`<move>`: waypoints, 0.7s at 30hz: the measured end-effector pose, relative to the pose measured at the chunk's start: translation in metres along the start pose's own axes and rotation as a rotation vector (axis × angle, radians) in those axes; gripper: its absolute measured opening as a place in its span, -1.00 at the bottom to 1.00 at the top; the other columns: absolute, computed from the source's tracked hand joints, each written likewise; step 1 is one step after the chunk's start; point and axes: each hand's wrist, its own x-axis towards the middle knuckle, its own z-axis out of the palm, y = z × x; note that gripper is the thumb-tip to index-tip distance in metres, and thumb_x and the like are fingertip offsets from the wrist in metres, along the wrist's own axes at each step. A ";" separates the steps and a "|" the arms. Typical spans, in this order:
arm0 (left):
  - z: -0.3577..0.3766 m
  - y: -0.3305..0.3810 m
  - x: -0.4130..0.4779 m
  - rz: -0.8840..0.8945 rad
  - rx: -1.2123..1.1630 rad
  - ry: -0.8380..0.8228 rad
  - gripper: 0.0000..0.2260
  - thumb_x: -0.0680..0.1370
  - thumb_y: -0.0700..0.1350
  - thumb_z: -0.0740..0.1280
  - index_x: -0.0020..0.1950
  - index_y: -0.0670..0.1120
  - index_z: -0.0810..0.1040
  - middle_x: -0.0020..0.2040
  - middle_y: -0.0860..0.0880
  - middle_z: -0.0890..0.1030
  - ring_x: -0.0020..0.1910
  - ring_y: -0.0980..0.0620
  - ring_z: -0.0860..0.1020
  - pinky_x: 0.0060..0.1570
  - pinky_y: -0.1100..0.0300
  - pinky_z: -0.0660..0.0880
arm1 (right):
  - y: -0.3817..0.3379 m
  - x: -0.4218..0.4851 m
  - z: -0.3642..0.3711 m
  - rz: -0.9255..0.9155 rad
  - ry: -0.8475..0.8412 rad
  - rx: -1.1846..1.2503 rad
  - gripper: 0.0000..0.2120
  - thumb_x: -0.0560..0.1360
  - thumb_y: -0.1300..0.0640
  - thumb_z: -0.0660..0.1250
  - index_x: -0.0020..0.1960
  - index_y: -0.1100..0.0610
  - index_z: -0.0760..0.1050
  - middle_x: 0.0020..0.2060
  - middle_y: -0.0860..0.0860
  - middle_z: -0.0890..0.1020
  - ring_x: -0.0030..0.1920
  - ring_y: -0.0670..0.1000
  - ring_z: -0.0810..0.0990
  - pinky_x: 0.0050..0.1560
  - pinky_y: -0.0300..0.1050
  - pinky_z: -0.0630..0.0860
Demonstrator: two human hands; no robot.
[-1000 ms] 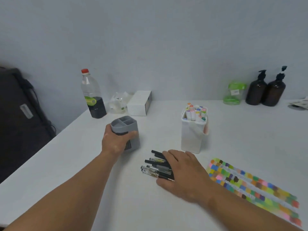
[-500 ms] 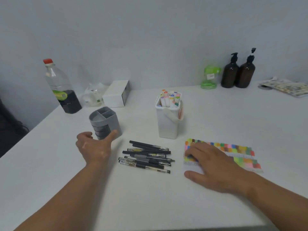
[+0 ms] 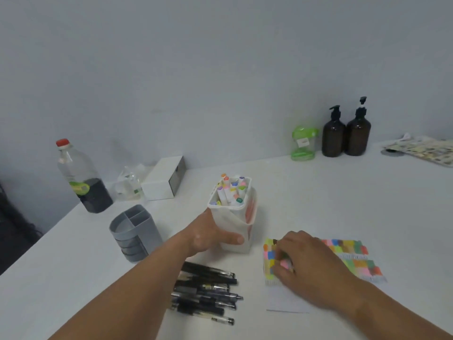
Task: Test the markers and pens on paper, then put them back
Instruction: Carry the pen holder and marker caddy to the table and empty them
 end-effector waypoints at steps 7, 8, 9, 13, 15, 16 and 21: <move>-0.005 -0.011 0.024 0.019 -0.045 -0.100 -0.37 0.22 -0.18 0.66 0.24 0.15 0.61 0.18 -0.02 0.68 0.19 -0.02 0.63 0.14 0.10 0.59 | 0.009 -0.003 0.015 -0.010 0.029 0.023 -0.66 0.51 -0.26 0.04 0.01 -0.12 0.50 -0.03 -0.21 0.51 0.04 -0.11 0.46 0.13 -0.11 0.43; -0.004 -0.009 0.023 0.028 -0.037 -0.078 -0.34 0.21 -0.17 0.66 0.27 0.13 0.59 0.18 -0.02 0.68 0.19 -0.02 0.64 0.16 0.05 0.59 | 0.008 -0.002 0.015 -0.003 0.026 0.022 -0.66 0.52 -0.26 0.04 0.02 -0.12 0.50 -0.01 -0.21 0.51 0.05 -0.11 0.46 0.15 -0.11 0.43; -0.002 -0.007 0.021 0.035 -0.035 -0.045 -0.29 0.20 -0.17 0.67 0.31 0.10 0.55 0.18 -0.03 0.68 0.19 -0.05 0.63 0.19 -0.02 0.59 | 0.006 -0.002 0.015 0.000 0.021 0.018 -0.67 0.54 -0.25 0.06 0.04 -0.12 0.51 0.01 -0.20 0.51 0.07 -0.11 0.46 0.16 -0.11 0.42; -0.012 0.012 -0.008 0.053 -0.041 0.138 -0.10 0.14 -0.10 0.68 0.42 0.11 0.41 0.21 -0.06 0.63 0.22 -0.09 0.60 0.22 -0.19 0.56 | -0.007 -0.003 0.010 -0.012 0.058 0.036 -0.73 0.57 -0.21 0.15 0.11 -0.13 0.51 0.06 -0.21 0.50 0.12 -0.13 0.47 0.18 -0.18 0.39; -0.028 0.027 -0.034 0.057 0.001 0.184 -0.07 0.13 -0.04 0.68 0.43 0.20 0.36 0.23 -0.03 0.61 0.22 -0.06 0.59 0.17 -0.14 0.60 | -0.021 -0.005 0.004 -0.001 0.096 0.085 -0.71 0.56 -0.21 0.24 0.22 -0.14 0.48 0.14 -0.24 0.49 0.17 -0.15 0.47 0.11 -0.27 0.32; -0.037 0.034 -0.050 0.046 0.022 0.190 -0.06 0.13 -0.01 0.69 0.44 0.22 0.34 0.24 -0.01 0.60 0.22 -0.06 0.59 0.14 -0.10 0.61 | -0.030 -0.006 0.000 0.008 0.103 0.137 -0.65 0.54 -0.22 0.29 0.29 -0.15 0.45 0.17 -0.25 0.47 0.20 -0.17 0.47 0.10 -0.29 0.30; -0.084 0.055 -0.139 -0.064 0.440 0.149 -0.01 0.07 0.21 0.67 0.39 0.32 0.23 0.19 0.22 0.52 0.12 0.12 0.57 -0.02 0.21 0.58 | -0.087 -0.022 -0.014 0.024 0.091 0.536 -0.13 0.24 -0.42 0.39 0.49 -0.24 0.23 0.23 -0.34 0.45 0.20 -0.30 0.48 0.21 -0.21 0.50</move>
